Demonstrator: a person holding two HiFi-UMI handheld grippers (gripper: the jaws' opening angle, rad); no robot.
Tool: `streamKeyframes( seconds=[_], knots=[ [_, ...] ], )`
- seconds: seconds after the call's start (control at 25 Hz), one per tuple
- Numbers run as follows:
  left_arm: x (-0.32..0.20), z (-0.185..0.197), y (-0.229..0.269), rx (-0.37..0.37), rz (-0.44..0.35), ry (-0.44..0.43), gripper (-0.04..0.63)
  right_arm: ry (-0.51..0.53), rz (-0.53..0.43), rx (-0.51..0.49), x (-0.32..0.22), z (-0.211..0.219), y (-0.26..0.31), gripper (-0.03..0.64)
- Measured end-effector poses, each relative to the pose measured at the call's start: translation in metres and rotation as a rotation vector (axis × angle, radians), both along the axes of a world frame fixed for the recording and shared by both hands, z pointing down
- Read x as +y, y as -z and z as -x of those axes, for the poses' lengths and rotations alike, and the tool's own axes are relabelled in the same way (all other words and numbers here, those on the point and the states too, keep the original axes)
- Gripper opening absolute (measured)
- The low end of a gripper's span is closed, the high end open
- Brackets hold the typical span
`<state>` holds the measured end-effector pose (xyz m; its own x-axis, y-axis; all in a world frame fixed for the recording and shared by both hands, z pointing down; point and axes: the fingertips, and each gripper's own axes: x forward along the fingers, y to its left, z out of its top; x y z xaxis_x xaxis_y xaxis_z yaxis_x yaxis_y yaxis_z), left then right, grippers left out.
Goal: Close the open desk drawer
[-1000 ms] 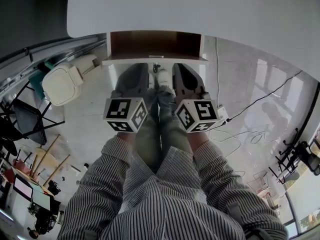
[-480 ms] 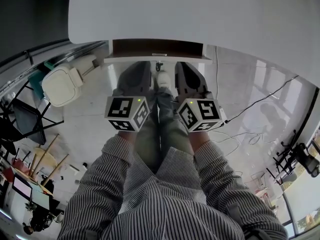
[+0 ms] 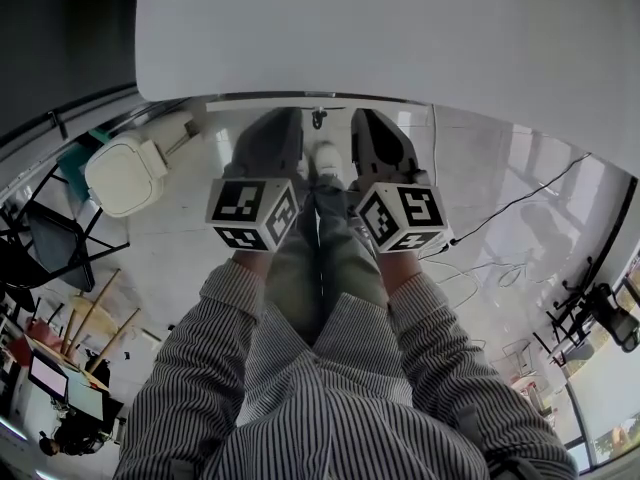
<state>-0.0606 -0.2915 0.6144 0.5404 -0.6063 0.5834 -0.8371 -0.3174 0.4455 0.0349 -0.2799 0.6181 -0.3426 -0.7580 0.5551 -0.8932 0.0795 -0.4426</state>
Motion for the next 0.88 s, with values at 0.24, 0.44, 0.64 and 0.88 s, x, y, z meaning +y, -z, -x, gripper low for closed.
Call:
streamKeyframes(
  seconds=[0.24, 0.44, 0.64, 0.88],
  knots=[
    [-0.012, 0.0, -0.003, 0.015, 0.01, 0.0, 0.012, 0.009, -0.001, -0.003, -0.013, 0.0, -0.002, 0.017],
    [-0.024, -0.002, -0.001, 0.017, 0.014, 0.023, 0.012, -0.003, -0.008, -0.01, -0.025, -0.002, -0.001, 0.017],
    [-0.034, -0.002, -0.002, 0.012, 0.002, 0.037, 0.012, -0.011, -0.015, -0.013, -0.034, -0.003, -0.002, 0.017],
    [-0.044, -0.002, -0.004, 0.013, -0.01, 0.039, 0.012, -0.042, -0.025, -0.023, -0.045, -0.003, -0.003, 0.017]
  ],
)
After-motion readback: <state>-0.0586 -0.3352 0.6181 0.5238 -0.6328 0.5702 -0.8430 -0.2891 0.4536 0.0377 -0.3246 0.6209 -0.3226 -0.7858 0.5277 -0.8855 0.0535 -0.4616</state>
